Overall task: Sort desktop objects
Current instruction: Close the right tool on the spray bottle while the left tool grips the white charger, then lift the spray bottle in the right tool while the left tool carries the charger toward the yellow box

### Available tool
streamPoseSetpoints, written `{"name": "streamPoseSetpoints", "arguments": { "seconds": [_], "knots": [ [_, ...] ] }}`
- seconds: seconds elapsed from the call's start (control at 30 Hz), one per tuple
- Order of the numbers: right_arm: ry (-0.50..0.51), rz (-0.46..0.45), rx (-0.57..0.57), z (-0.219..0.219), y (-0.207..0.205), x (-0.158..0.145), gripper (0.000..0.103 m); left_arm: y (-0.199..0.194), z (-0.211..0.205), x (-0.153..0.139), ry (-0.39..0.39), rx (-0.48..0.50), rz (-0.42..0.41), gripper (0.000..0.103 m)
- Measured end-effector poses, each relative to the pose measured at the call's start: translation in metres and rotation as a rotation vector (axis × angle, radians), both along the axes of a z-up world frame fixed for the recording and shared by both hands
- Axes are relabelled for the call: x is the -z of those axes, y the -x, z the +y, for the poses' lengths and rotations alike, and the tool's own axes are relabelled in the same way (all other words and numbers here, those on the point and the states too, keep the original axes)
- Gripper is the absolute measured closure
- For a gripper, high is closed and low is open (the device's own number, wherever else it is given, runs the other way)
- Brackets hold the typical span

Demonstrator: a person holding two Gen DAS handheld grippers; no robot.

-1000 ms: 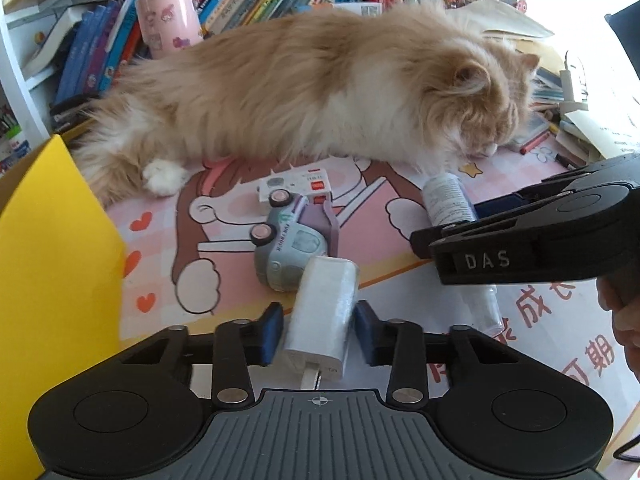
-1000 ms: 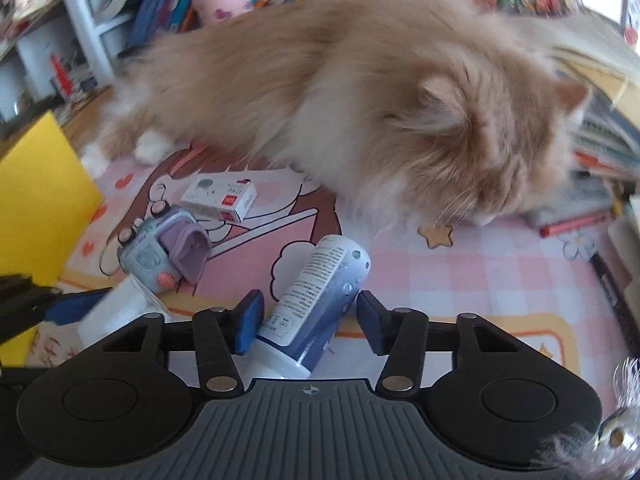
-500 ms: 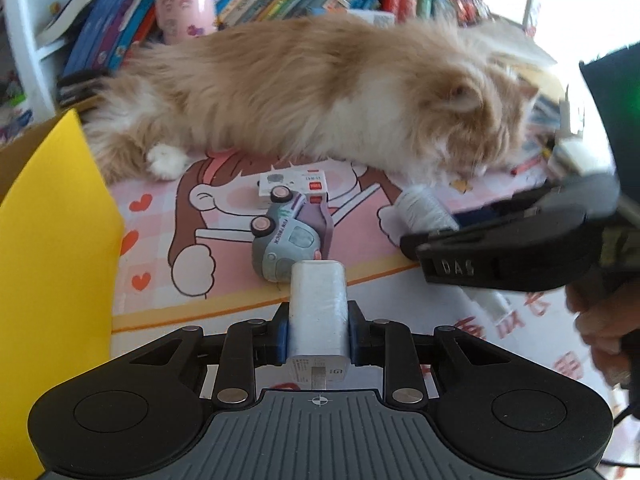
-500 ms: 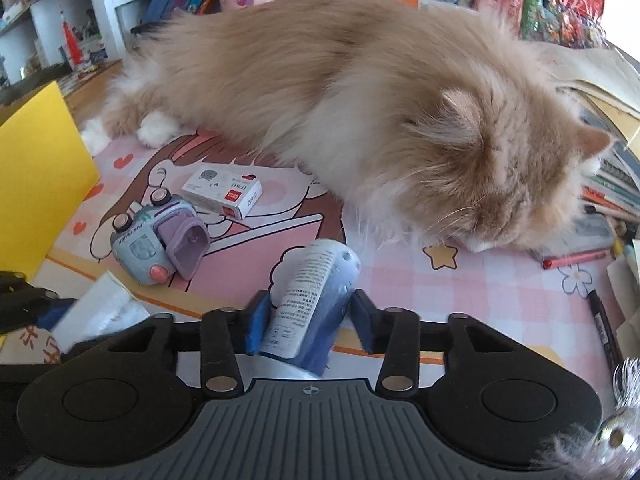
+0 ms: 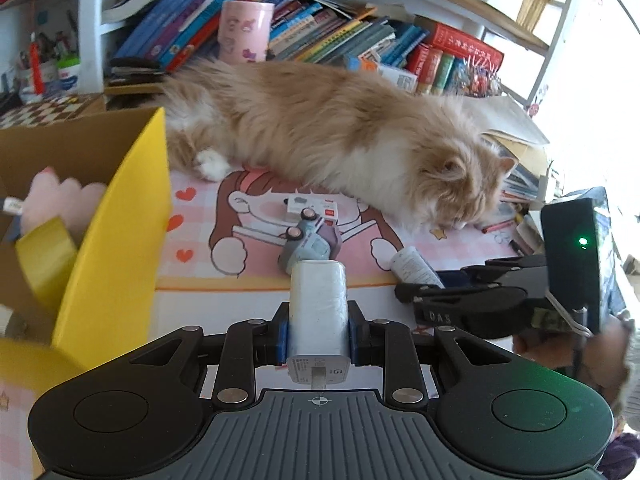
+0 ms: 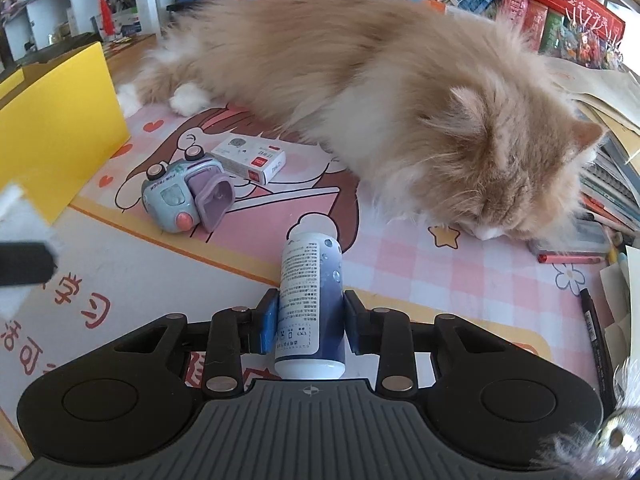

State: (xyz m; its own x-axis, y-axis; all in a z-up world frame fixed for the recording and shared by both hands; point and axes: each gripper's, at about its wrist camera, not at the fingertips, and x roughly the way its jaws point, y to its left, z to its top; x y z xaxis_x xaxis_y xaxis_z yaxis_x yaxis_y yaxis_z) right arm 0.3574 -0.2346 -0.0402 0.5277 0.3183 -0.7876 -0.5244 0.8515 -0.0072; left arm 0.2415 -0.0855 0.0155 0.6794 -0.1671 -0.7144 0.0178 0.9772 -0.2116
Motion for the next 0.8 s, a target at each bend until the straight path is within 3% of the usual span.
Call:
{"name": "streamPoseSetpoints", "arguments": {
  "seconds": [0.4, 0.8],
  "knots": [
    [0.022, -0.051, -0.02, 0.0, 0.017, -0.006, 0.073, 0.023, 0.011, -0.005, 0.044, -0.053, -0.019, 0.078],
    [-0.079, -0.103, -0.006, -0.008, 0.06, -0.05, 0.073, 0.044, 0.014, -0.007, 0.064, -0.036, -0.044, 0.078]
  ]
}}
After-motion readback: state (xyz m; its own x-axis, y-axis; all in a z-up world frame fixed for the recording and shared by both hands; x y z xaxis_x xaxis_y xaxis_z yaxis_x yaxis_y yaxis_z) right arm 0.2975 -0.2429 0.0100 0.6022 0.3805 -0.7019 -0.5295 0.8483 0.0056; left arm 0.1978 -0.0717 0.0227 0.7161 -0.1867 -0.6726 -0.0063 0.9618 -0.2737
